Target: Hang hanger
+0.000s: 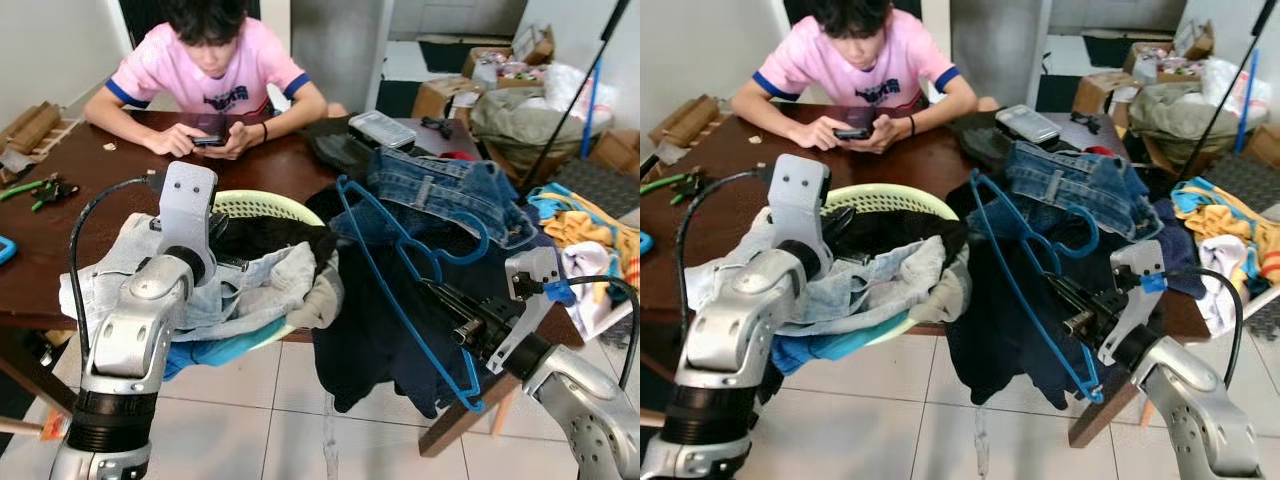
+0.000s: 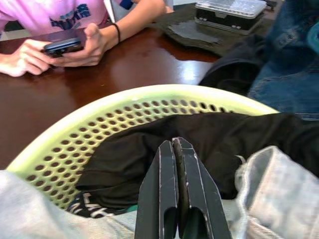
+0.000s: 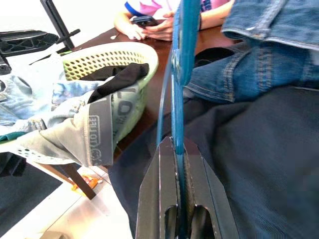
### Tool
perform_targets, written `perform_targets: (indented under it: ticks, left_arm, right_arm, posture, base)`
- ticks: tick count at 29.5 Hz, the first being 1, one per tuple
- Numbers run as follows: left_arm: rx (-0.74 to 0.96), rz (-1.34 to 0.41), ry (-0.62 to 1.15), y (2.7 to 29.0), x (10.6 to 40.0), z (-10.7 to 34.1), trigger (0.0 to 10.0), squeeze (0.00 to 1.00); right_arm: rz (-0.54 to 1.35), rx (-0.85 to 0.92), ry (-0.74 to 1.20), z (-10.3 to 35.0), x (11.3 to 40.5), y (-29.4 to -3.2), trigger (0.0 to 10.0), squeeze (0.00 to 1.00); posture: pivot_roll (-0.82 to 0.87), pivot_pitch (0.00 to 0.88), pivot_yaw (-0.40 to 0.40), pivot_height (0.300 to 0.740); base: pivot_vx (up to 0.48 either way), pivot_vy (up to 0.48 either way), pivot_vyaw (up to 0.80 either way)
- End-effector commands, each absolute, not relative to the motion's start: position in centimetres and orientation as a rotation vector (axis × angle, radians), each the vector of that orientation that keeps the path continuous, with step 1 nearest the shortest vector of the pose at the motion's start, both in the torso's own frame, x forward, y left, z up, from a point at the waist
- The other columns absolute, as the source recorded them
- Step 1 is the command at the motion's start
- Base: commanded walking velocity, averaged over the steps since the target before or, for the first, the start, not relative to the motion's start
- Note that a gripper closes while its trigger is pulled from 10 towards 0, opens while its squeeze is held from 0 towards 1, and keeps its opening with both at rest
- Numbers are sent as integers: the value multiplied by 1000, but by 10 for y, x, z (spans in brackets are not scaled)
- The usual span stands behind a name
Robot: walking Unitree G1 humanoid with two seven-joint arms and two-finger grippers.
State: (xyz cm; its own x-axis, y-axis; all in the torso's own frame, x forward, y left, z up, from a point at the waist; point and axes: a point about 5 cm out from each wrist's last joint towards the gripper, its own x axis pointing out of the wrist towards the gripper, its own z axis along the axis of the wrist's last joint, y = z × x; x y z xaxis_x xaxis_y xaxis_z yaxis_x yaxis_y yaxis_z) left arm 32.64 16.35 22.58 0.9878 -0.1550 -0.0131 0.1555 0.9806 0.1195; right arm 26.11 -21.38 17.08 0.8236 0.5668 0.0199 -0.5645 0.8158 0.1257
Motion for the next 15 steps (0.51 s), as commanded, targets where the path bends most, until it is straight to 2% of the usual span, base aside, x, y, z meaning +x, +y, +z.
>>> perform_targets:
  ticks: [1,4,6,8,11,15]
  left_arm:
    - [117,-169,3,167,326,232,10000,0]
    - [117,-169,3,167,326,232,10000,0]
    - [80,-264,143,172,322,213,10000,0]
    - [80,-264,143,172,322,213,10000,0]
    - [54,-342,387,188,310,180,10000,0]
    - [44,-364,438,189,307,175,10000,0]
  right_arm:
    - [580,133,26,168,260,-218,10000,0]
    - [580,133,26,168,260,-218,10000,0]
    - [579,132,25,168,260,-218,10000,0]
    - [579,132,25,168,260,-218,10000,0]
    - [574,127,24,168,260,-219,10000,0]
    - [575,126,24,168,260,-219,10000,0]
  posture:
    - [1,131,-4,740]
    - [1,131,-4,740]
    - [-3,128,-1,740]
    - [-3,128,-1,740]
    - [-2,129,-1,740]
    - [-1,127,-1,740]
  base:
    - [0,0,0]
    - [0,0,0]
    - [0,0,0]
    - [0,0,0]
    - [0,0,0]
    - [0,0,0]
